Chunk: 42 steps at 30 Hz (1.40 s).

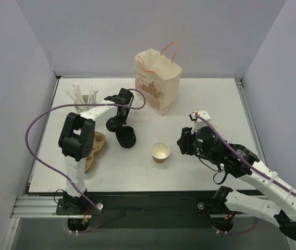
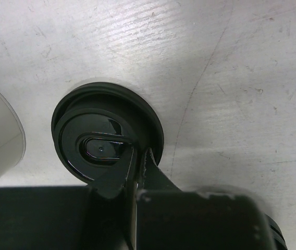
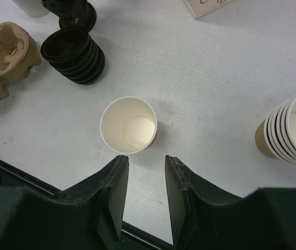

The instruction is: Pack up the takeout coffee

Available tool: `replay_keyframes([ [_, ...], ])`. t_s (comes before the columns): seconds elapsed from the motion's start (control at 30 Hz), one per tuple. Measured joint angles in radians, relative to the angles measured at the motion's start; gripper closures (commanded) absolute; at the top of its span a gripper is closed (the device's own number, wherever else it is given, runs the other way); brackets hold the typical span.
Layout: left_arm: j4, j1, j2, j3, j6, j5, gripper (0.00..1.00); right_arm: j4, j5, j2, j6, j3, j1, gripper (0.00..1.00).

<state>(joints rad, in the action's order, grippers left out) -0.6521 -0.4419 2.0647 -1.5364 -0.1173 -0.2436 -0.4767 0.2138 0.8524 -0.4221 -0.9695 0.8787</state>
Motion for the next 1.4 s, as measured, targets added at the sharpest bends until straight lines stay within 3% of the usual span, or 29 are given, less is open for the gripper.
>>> replay_keyframes([
  [0.27, -0.032, 0.003, -0.017, -0.031, 0.01, -0.014, 1.0, -0.007, 0.007, 0.014, 0.002, -0.027, 0.0, 0.65],
  [0.63, -0.138, -0.04, -0.153, -0.186, 0.025, 0.005, 1.0, -0.022, 0.059, -0.001, -0.019, -0.026, 0.0, 0.66],
  [0.93, -0.207, -0.393, -0.368, -0.164, -0.028, 0.035, 1.0, -0.097, 0.163, -0.192, -0.073, 0.022, 0.0, 0.66],
  [1.1, -0.219, -0.581, -0.401, -0.152, -0.098, 0.047, 1.0, -0.146, 0.221, -0.293, -0.097, 0.03, 0.0, 0.66],
  [1.4, -0.246, -0.694, -0.349, -0.124, -0.187, 0.016, 1.0, -0.201, 0.258, -0.318, -0.108, 0.03, 0.0, 0.65],
])
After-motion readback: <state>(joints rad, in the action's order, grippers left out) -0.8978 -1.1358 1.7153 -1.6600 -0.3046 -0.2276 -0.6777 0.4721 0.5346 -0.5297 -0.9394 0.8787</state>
